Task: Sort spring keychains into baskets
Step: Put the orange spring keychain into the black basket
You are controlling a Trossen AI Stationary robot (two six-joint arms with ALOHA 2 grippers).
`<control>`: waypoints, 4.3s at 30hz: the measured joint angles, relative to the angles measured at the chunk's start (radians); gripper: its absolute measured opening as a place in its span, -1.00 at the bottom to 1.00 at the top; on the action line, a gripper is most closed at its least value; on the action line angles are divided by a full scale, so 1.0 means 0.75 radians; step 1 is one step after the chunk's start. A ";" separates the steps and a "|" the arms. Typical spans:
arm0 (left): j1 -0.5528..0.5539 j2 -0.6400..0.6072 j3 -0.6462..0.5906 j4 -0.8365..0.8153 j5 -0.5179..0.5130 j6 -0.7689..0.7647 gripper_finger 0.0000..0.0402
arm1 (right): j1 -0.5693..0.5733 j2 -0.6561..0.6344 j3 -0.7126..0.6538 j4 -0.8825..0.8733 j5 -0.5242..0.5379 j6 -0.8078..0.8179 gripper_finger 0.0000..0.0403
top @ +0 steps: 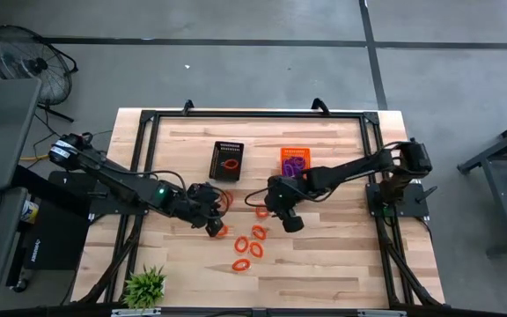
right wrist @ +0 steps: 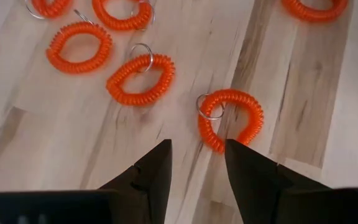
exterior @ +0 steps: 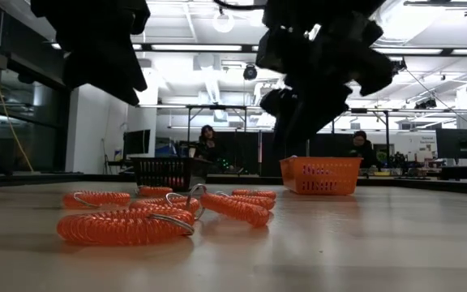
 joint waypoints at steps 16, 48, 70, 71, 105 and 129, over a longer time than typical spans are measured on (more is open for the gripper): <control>0.000 0.000 0.000 0.055 0.044 -0.030 -0.25 | -0.050 0.204 0.156 -0.069 -0.024 -0.256 -0.28; 0.000 0.000 0.000 0.042 0.088 -0.022 -0.25 | -0.004 0.264 0.077 -0.059 0.072 -0.378 -0.61; 0.000 0.000 0.001 0.044 0.098 0.032 -0.25 | 0.002 0.188 0.065 -0.007 0.005 0.238 -0.95; 0.000 0.000 0.001 0.045 0.098 0.042 -0.25 | 0.002 0.169 0.067 -0.004 -0.013 0.264 -0.95; 0.002 0.001 0.001 0.795 -0.002 1.055 -0.25 | -0.002 -0.430 0.073 0.332 -0.430 0.744 -0.96; 0.002 0.001 0.001 1.049 -0.010 1.406 -0.25 | -0.027 -0.431 0.073 0.402 -0.389 0.749 -0.96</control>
